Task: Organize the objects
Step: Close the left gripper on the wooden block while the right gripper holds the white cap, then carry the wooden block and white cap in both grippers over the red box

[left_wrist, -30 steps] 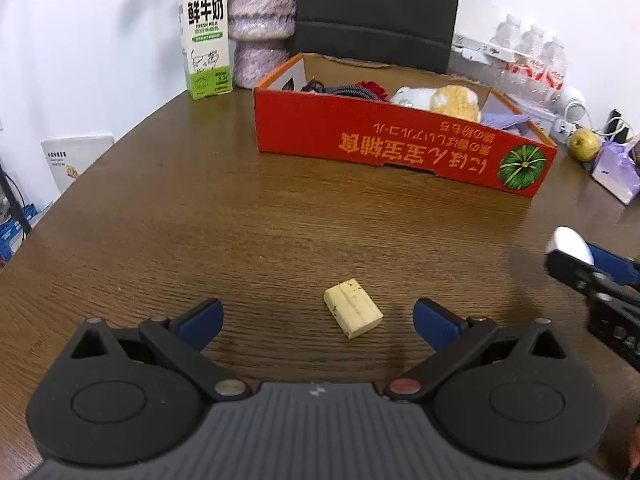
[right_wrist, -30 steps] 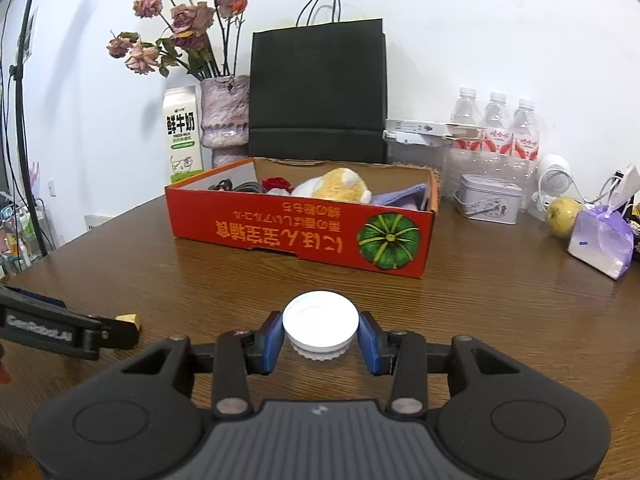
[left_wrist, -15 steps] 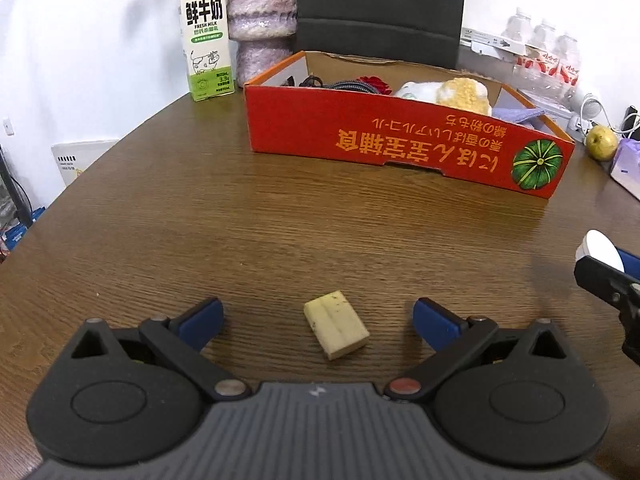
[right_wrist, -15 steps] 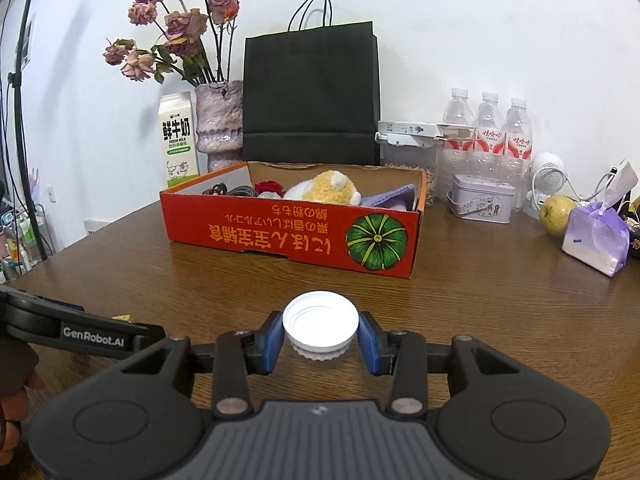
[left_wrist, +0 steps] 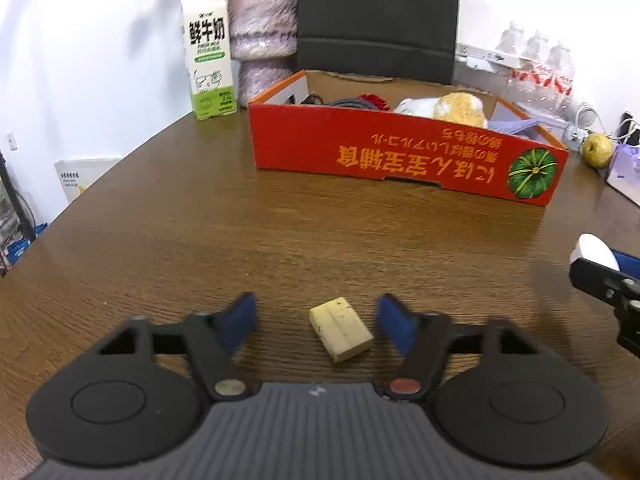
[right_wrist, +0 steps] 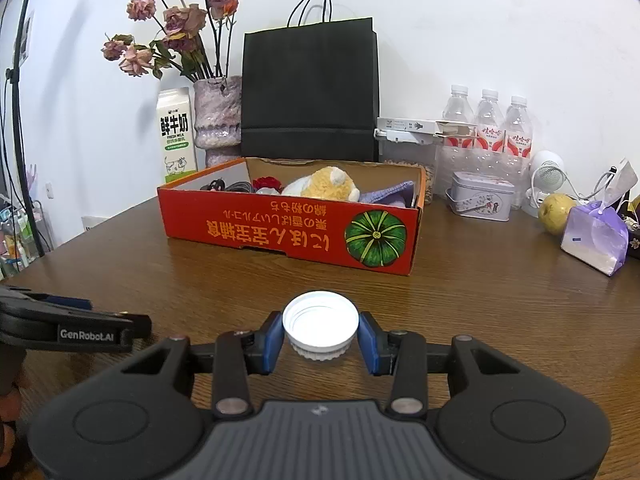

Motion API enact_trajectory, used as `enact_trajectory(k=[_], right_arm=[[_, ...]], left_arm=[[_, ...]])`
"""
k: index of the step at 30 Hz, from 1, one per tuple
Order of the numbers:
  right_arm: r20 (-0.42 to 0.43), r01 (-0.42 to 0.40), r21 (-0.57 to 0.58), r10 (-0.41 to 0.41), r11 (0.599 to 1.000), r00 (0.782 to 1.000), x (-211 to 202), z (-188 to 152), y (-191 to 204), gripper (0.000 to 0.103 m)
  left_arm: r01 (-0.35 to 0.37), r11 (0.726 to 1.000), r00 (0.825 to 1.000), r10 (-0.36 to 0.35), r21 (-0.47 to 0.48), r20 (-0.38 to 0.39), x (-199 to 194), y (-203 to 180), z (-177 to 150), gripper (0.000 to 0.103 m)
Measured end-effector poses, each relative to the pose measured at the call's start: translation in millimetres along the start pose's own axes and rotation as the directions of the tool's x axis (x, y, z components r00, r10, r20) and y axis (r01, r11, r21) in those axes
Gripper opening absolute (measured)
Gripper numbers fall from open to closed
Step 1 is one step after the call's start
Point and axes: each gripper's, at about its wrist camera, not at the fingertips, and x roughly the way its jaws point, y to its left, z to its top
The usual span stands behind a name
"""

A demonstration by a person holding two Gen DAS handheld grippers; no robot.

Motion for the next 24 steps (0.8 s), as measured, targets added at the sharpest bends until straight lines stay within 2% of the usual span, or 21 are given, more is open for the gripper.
enact_trajectory(k=[2,5,24], right_arm=[[-0.001,0.003,-0.002,-0.003,1.000,1.000,0,0,0,0.039],[-0.001,0.007,-0.004,-0.007,1.000,1.000,0,0,0,0.039],[0.041,0.060,0.013,-0.060,0.998,0.997,-9,-1,1,0.039]], left_arm=[[0.020,1.000,1.000,-0.020,0.006,0.009,-3,-1,-1,0.034],[0.045,0.999,0.999,-0.046,0.018,0.013,-5,-3,-2,0.023],[0.104,0.994,0.994,-0.104,0.019,0.030,-13,-2,-3,0.021]])
